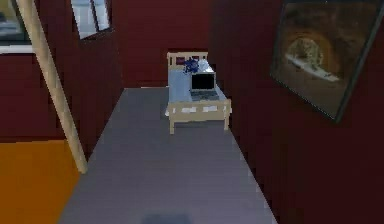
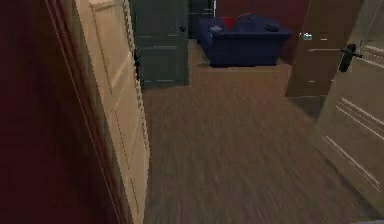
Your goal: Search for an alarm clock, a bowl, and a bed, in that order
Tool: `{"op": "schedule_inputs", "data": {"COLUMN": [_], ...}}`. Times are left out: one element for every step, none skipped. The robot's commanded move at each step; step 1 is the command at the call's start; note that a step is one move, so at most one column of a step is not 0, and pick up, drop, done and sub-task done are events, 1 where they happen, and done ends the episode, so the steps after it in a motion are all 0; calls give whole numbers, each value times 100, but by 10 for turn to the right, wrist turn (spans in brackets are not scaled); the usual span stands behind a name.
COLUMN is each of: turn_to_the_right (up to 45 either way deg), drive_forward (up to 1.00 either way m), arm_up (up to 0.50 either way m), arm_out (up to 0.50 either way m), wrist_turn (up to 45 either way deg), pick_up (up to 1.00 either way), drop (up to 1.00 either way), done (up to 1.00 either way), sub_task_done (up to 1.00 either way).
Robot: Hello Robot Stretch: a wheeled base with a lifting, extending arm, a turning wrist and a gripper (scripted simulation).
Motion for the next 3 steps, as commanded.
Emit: {"op": "schedule_inputs", "data": {"turn_to_the_right": [0,0,0], "drive_forward": [100,50,0], "arm_up": [0,0,0], "arm_out": [0,0,0], "wrist_turn": [0,0,0], "pick_up": [0,0,0], "drop": [0,0,0], "done": [0,0,100], "sub_task_done": [0,0,0]}}
